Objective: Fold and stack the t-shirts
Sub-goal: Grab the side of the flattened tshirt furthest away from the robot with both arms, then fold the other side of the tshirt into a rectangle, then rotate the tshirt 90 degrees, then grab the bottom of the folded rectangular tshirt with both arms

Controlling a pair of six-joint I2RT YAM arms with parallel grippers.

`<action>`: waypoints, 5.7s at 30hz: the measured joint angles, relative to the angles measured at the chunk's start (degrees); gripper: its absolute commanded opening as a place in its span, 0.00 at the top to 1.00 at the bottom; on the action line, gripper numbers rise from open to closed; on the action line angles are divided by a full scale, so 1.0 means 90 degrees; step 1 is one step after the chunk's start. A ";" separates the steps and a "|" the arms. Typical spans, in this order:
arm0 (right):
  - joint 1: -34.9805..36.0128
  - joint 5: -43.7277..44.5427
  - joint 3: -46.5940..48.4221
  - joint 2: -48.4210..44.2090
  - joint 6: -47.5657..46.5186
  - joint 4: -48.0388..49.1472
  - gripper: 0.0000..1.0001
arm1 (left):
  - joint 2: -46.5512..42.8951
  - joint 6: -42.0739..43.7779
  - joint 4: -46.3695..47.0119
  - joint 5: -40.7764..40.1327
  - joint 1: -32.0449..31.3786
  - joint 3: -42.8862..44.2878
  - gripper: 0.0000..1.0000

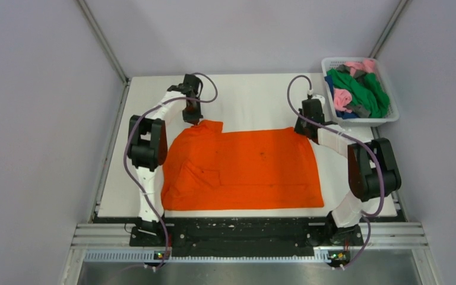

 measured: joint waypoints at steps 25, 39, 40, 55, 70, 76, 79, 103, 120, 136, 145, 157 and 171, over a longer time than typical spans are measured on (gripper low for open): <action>0.0131 -0.0459 -0.1887 -0.3164 -0.0223 -0.0874 1.00 | -0.5292 -0.1236 0.0867 -0.0505 -0.1173 -0.5231 1.00; 0.0131 0.0262 -0.1928 -0.3798 -0.0369 -0.1469 1.00 | -0.7281 -0.2096 0.0199 -0.0410 -0.1222 -0.5938 1.00; 0.0131 0.0289 -0.1928 -0.3820 -0.0379 -0.1494 1.00 | -0.7414 -0.2152 0.0100 -0.0413 -0.1222 -0.5950 1.00; 0.0131 0.0372 -0.1928 -0.3801 -0.0389 -0.1506 1.00 | -0.8580 -0.3070 -0.0716 -0.0408 -0.1586 -0.6628 1.00; 0.0131 0.0478 -0.2222 -0.3650 -0.0216 -0.1460 0.67 | -0.9282 -0.4503 -0.0950 -0.0221 -0.2222 -0.7927 0.59; 0.0131 0.0882 -0.2229 -0.3691 -0.0002 -0.1630 0.23 | -0.9425 -0.4643 -0.1481 -0.0243 -0.2300 -0.7762 0.32; 0.0131 0.1069 -0.2232 -0.3895 0.0143 -0.1807 0.01 | -0.9578 -0.4602 -0.1690 -0.0272 -0.2305 -0.7504 0.06; 0.0148 -0.2467 -0.2895 -0.2722 0.0629 -0.0340 0.01 | -0.5552 -0.3934 0.1858 -0.0595 -0.0542 -0.7237 0.01; 0.1953 -0.2611 -0.3524 -0.3830 0.1052 -0.0872 0.01 | 0.1120 -0.3123 0.2249 0.0845 -0.0100 0.0950 0.01; 0.4007 -0.4031 -0.2492 -0.2057 0.0719 -0.0408 0.01 | 0.4231 -0.4826 0.5824 0.1911 -0.1214 0.4238 0.01; 0.4532 -0.4306 -0.1858 -0.1564 0.0461 -0.0471 0.01 | 0.4442 -0.4794 0.5918 0.1532 -0.1200 0.4549 0.01; 0.4486 -0.3332 -0.1817 -0.3730 0.0770 -0.1049 0.01 | 0.3349 -0.3672 0.4495 0.1382 -0.0393 0.4095 0.01; 0.3191 -0.2433 -0.3157 -0.4745 0.2096 -0.1916 0.16 | -0.3881 -0.2227 0.3536 0.1831 -0.0950 -0.2679 0.03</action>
